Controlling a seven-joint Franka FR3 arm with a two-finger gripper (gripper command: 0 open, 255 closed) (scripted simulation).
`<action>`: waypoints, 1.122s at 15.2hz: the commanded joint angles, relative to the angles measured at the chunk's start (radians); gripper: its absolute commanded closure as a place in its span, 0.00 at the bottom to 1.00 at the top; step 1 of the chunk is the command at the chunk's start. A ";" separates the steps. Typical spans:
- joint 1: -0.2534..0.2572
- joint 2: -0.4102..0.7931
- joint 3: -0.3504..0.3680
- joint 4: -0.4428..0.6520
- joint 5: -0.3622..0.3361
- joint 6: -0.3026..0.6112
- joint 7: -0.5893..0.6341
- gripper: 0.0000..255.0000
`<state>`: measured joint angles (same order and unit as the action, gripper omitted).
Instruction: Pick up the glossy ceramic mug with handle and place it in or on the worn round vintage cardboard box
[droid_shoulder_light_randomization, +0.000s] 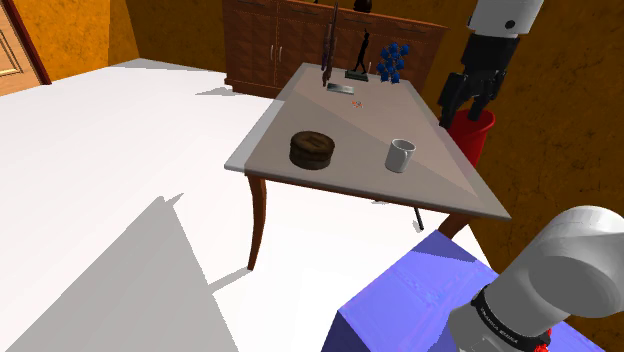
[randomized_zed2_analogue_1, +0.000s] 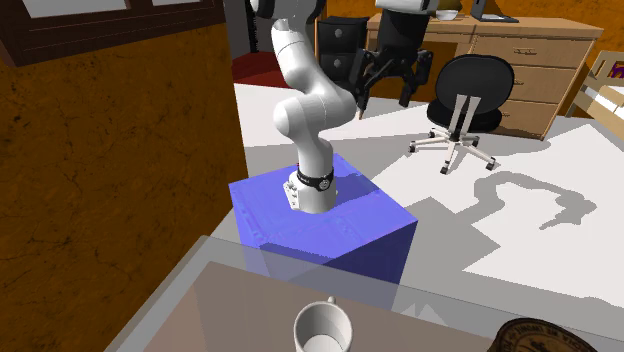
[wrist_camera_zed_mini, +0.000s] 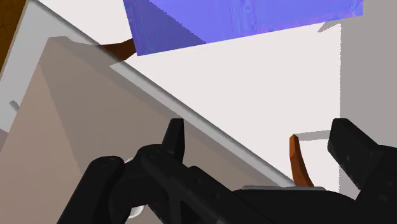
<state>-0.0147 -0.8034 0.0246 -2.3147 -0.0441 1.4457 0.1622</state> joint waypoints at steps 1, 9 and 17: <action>0.000 0.000 0.000 0.000 0.000 0.000 0.000 0.00; -0.048 0.155 -0.140 -0.036 -0.063 0.208 -0.112 0.00; -0.079 0.381 -0.274 0.011 -0.073 0.400 -0.231 0.00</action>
<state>-0.0908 -0.4567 -0.2328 -2.3199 -0.1197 1.8258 -0.0515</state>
